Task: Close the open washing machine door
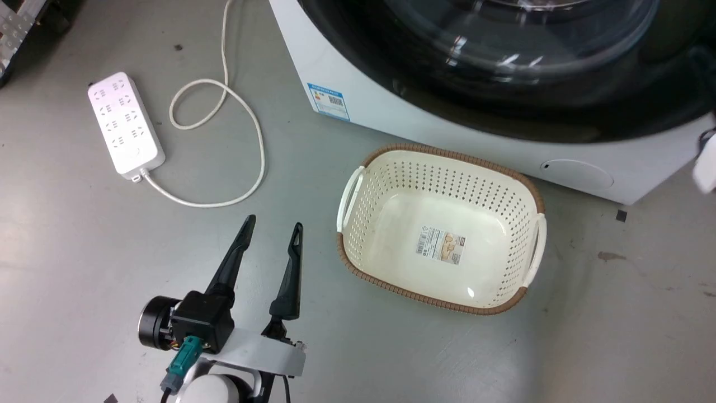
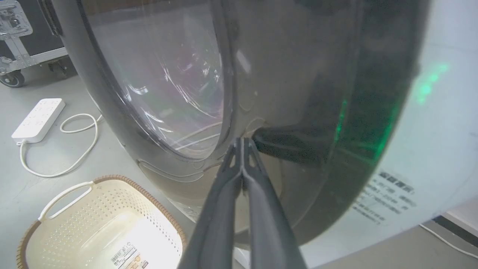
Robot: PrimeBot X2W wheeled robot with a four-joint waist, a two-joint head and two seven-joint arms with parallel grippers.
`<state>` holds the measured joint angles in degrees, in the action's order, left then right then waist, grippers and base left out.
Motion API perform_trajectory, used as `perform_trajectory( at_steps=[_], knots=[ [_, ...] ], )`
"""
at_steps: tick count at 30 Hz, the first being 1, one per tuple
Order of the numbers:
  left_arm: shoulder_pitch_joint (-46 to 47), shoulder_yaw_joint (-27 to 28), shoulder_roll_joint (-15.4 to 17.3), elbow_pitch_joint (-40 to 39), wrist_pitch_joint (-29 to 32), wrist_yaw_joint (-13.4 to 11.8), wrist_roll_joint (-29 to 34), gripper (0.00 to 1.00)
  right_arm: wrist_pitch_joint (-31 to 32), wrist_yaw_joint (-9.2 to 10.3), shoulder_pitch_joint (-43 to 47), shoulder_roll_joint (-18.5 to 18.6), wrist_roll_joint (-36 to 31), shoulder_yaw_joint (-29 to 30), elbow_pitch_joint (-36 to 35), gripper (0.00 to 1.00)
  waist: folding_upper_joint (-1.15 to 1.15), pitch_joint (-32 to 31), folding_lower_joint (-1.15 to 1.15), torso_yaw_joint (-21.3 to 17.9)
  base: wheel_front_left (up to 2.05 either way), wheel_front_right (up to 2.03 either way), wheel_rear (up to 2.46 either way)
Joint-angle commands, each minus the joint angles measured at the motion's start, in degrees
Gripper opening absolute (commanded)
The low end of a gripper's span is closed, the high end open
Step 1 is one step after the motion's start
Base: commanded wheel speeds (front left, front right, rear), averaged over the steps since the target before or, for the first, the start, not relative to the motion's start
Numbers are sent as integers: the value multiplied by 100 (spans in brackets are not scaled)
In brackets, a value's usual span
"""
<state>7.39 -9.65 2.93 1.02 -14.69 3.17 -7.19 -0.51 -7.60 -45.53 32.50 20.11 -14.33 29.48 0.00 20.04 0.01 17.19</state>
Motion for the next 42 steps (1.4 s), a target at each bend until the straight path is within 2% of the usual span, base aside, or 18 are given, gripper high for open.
perform_trajectory(
  at_steps=[1, 7, 12, 13, 14, 15, 21, 22, 24, 28, 32, 36, 37, 39, 42],
  knots=[
    [111, -10, -4, -15, -30, -27, -22, 100, 11, 11, -198, 69, -42, 65, 116, 0, 0, 40, -1, 6, 0, 0, 0],
    [205, -3, -4, 8, -30, -40, -10, 100, -58, 11, -854, -62, -262, 249, 784, 0, 0, 97, -1, -57, 0, 0, 0],
    [201, 31, -4, 75, -30, -31, 13, 100, -342, 11, -895, -309, -283, 224, 1191, 0, 0, -114, -1, -186, 0, 0, 0],
    [185, 42, -4, 89, -30, -25, 19, 100, -442, 11, -832, -364, -271, 194, 1231, 22, 0, -182, -1, -219, 0, 0, 0],
    [164, 57, -4, 105, -30, -16, 24, 100, -566, 11, -741, -426, -247, 132, 1244, 84, 0, -267, -1, -256, 0, 0, 0],
    [135, 77, -4, 128, -30, -5, 29, 100, -659, 11, -639, -471, -192, 81, 1273, 100, 0, -348, -1, -294, 0, 0, 0],
    [-113, 243, -5, 317, -30, 82, 7, 100, -1261, 11, 271, -789, 109, -45, 1130, 100, 0, -982, -1, -600, 0, 0, 0],
    [-266, 306, -5, 422, -30, 133, -13, 100, -1395, 11, 878, -907, 104, -59, 780, 100, 0, -1304, -1, -802, 0, 0, 0],
    [-366, 351, -5, 473, -30, 156, -19, 100, -1431, 11, 1311, -994, 52, 38, 464, 100, 0, -1488, -1, -932, 0, 0, 0],
    [-563, 481, -5, 523, -30, 200, -32, 100, -1445, 11, 2217, -1299, -428, 413, -449, 100, 0, -1756, -1, -1208, 0, 0, 0],
    [-702, 535, -5, 573, -30, 251, 25, 100, -1447, 11, 3116, -1857, -992, 1027, -1252, 100, 0, -1942, -1, -1410, 0, 0, 0],
    [-806, 650, -5, 551, -30, 241, 63, 100, -1448, 11, 3866, -2453, -1325, 1508, -1815, 100, 0, -2043, -1, -1556, 0, 0, 0],
    [-806, 650, -5, 551, -30, 241, 63, 100, -1448, 11, 3866, -2453, -1325, 1508, -1815, 100, 0, -2043, -1, -1556, 0, 0, 0],
    [-848, 664, -5, 538, -30, 223, 106, 100, -1448, 11, 4329, -2717, -1498, 1783, -2188, 100, 0, -2073, -1, -1621, 0, 0, 0],
    [-886, 660, -5, 534, -30, 202, 97, 100, -1448, 11, 4594, -2827, -1564, 1867, -2355, 100, 0, -2084, -1, -1654, 0, 0, 0]
  ],
)
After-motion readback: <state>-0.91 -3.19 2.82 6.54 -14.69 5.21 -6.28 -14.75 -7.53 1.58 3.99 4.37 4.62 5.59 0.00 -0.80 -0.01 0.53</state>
